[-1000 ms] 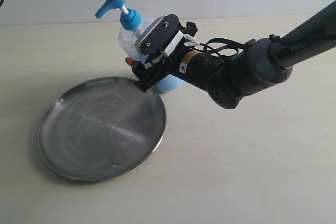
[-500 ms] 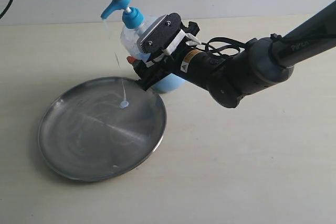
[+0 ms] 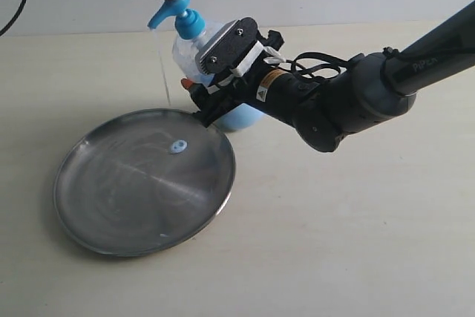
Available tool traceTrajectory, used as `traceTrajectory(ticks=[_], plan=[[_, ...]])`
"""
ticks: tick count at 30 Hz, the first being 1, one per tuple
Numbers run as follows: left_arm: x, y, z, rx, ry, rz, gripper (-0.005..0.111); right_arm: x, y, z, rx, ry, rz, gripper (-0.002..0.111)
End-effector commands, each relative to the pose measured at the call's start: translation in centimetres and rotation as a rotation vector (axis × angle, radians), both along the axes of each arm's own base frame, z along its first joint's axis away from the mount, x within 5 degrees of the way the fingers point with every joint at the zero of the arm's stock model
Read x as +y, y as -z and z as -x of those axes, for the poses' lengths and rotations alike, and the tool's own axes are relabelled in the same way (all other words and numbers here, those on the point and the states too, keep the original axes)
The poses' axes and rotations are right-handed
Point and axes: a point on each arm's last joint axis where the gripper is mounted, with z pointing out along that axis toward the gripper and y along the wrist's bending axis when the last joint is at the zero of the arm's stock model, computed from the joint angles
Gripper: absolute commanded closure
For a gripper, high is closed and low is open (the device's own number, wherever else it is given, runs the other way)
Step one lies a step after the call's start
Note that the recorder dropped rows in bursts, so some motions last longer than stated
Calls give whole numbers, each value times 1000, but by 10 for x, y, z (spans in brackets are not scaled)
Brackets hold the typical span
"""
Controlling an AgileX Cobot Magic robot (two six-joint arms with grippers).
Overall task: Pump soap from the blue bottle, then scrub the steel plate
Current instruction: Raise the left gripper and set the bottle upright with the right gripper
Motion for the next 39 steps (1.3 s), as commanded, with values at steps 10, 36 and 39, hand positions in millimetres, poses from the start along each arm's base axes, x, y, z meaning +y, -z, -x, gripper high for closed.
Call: traceTrajectory(ticks=[10,36,39], plan=[[-3,52,4,207,66,-117,107,11,-13,5,-67,-78,-19,108],[39,-123,73,-446,-39,79,107,5,-13,-1,-30,21,-56,108],[46,-135,85,-488,-42,77,107,3,-13,-2,-19,52,-71,108]])
